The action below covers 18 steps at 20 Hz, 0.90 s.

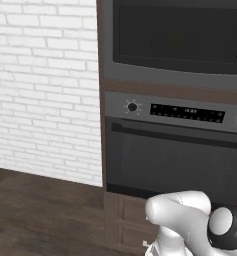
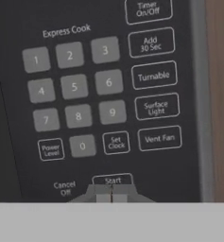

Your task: Pick the sweet potato from the sink and place it in the bowl. Then pick the bowl and place it in the microwave. Then close the microwave door and press the start button.

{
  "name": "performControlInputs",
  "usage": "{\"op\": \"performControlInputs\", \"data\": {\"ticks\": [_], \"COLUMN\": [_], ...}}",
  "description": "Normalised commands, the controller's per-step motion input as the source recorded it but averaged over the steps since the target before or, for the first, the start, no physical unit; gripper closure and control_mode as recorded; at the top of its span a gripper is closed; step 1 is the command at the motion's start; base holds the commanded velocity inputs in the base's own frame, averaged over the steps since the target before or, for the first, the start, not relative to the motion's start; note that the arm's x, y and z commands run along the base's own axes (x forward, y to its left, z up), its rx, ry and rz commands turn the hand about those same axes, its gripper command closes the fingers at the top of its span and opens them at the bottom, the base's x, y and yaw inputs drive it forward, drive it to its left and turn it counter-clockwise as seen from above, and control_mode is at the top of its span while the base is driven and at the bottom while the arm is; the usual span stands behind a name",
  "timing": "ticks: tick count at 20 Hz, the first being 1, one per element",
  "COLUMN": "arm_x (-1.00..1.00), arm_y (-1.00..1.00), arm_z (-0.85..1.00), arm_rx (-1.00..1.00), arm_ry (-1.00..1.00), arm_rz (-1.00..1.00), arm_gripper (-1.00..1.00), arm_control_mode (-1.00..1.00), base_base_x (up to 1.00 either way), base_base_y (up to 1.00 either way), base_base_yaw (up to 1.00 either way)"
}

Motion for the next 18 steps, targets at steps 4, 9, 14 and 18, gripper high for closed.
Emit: {"op": "performControlInputs", "data": {"ticks": [4, 9, 14, 18], "arm_x": [0.33, 0.55, -0.23, -1.0], "arm_y": [-0.1, -0.04, 0.07, 0.1], "arm_z": [-0.11, -0.29, -0.05, 0.17], "arm_rx": [0.0, 0.0, 0.0, 0.03], "arm_ry": [0.0, 0.0, -0.07, -0.2], "arm_rz": [0.0, 0.01, 0.01, 0.0], "arm_gripper": [1.0, 1.0, 1.0, 1.0], "arm_control_mode": [-1.0, -1.0, -1.0, -1.0], "base_base_x": [0.0, 0.0, 0.0, 0.0], "base_base_y": [0.0, 0.0, 0.0, 0.0], "base_base_yaw": [0.0, 0.0, 0.0, 0.0]}}
